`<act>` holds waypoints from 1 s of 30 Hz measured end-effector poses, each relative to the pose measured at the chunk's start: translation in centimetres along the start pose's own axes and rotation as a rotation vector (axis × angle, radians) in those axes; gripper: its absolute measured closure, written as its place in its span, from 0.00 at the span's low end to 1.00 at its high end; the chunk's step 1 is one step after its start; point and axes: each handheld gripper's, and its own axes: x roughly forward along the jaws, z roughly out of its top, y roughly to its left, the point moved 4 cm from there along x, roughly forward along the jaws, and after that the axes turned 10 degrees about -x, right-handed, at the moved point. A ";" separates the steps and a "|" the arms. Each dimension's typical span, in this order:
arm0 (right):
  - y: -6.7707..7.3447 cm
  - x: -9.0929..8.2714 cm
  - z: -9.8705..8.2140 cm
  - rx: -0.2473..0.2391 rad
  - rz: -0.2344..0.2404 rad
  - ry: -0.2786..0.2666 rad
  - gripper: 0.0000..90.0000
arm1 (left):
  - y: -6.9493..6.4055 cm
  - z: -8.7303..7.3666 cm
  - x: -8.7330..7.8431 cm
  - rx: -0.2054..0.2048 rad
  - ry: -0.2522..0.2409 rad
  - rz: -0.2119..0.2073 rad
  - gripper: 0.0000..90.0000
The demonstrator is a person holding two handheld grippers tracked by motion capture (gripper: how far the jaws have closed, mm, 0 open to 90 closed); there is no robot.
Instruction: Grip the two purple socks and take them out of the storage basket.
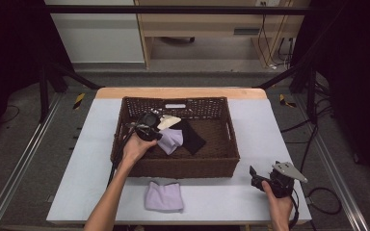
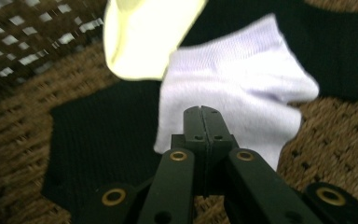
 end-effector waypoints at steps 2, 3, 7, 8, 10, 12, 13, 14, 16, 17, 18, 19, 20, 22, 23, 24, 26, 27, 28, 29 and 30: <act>0.0 0.0 0.0 0.000 0.000 0.002 0.05 | 0.1 0.2 0.2 0.006 -0.033 -0.017 0.78; 0.0 0.0 0.0 0.000 -0.001 -0.001 0.05 | 0.0 0.2 0.5 0.022 -0.039 -0.033 0.67; 0.0 0.0 0.0 0.001 0.001 0.003 0.05 | -0.1 0.3 1.1 0.067 -0.070 -0.032 0.42; 0.0 0.0 0.0 0.000 0.001 0.004 0.05 | 0.0 0.4 1.2 0.070 -0.076 -0.039 0.38; 0.1 0.0 0.0 -0.002 -0.001 0.002 0.05 | 0.0 0.4 1.5 0.066 -0.081 -0.059 0.35; 0.1 0.0 0.0 -0.004 -0.006 0.002 0.05 | -0.1 0.4 1.8 0.060 -0.069 -0.084 0.34; 0.1 0.0 0.0 -0.004 -0.005 0.003 0.05 | -0.2 0.4 1.9 0.067 -0.061 -0.088 0.34; 0.1 0.1 0.0 -0.004 0.001 0.004 0.05 | -0.3 0.4 2.1 0.083 -0.050 -0.083 0.35; 0.1 0.1 0.0 -0.001 0.004 0.009 0.05 | -0.4 0.3 2.2 0.103 -0.028 -0.073 0.38; 0.1 0.0 0.0 -0.001 0.001 0.009 0.05 | -0.4 0.2 2.3 0.097 -0.011 -0.073 0.41; 0.1 0.0 0.0 -0.003 0.000 0.007 0.05 | -0.3 0.1 2.4 0.091 0.009 -0.071 0.46; 0.1 0.0 0.0 -0.004 -0.001 0.006 0.05 | -0.4 0.0 2.4 0.076 0.026 -0.075 0.49; 0.1 0.0 0.0 -0.002 -0.002 0.008 0.05 | -0.4 -0.1 2.4 0.072 0.050 -0.078 0.56; 0.1 0.0 0.0 -0.004 -0.002 0.008 0.05 | -0.6 -0.3 2.4 0.084 0.089 -0.066 0.67; 0.1 0.0 0.0 -0.003 -0.003 0.005 0.05 | -0.6 -0.4 2.3 0.080 0.102 -0.060 0.75; 0.1 0.0 0.0 -0.002 -0.002 0.007 0.05 | -0.6 -0.4 2.1 0.068 0.111 -0.055 0.82; 0.1 0.0 0.0 -0.001 -0.001 0.005 0.05 | -0.6 -0.3 1.7 0.034 0.119 -0.072 0.92; 0.1 0.0 0.0 -0.001 0.000 0.006 0.05 | -0.7 -0.3 1.5 0.036 0.107 -0.070 0.94; 0.1 0.0 0.0 -0.002 -0.001 0.007 0.05 | -0.7 -0.2 1.3 0.045 0.094 -0.064 0.95; 0.1 0.0 0.0 -0.002 -0.001 0.007 0.05 | -0.9 -0.1 1.0 0.057 0.068 -0.064 0.95; 0.0 0.0 0.0 -0.001 -0.001 0.005 0.05 | -1.0 0.0 0.8 0.063 0.046 -0.061 0.95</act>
